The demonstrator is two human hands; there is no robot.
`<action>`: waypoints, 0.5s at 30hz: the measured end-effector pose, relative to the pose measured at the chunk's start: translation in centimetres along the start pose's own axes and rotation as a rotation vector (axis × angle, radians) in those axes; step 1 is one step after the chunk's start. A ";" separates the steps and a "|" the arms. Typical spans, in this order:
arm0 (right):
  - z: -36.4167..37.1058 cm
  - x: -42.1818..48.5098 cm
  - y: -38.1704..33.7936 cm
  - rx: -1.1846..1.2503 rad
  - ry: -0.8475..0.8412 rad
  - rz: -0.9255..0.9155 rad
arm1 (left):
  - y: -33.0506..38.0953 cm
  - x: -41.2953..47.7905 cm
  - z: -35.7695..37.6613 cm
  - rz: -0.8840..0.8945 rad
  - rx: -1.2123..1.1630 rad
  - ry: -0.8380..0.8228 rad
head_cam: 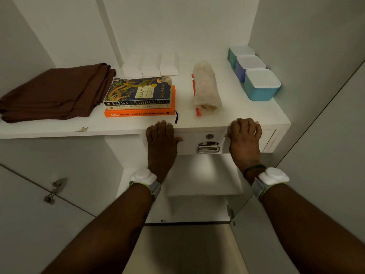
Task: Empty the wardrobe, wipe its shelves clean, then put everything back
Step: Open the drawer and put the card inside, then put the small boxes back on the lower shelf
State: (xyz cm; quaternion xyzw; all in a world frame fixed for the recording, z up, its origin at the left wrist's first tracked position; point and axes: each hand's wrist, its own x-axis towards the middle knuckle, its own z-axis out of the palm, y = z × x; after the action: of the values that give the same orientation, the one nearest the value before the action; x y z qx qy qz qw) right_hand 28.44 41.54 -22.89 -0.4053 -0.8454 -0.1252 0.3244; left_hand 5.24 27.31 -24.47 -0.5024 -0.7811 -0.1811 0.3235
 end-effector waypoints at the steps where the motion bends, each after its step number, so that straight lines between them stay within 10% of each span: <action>1: -0.2 0.0 -0.2 0.000 -0.021 0.004 | 0.1 0.2 -0.5 0.007 0.000 -0.026; 15: -6.3 -15.6 -1.4 0.166 -0.703 0.195 | 4.9 -10.9 -8.5 -0.078 -0.139 -0.473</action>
State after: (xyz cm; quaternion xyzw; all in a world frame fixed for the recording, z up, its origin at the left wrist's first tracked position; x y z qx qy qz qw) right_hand 37.36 28.22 -28.17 -0.4744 -0.8700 0.1219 0.0567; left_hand 15.56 16.94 -26.02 -0.5214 -0.8396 -0.1240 0.0892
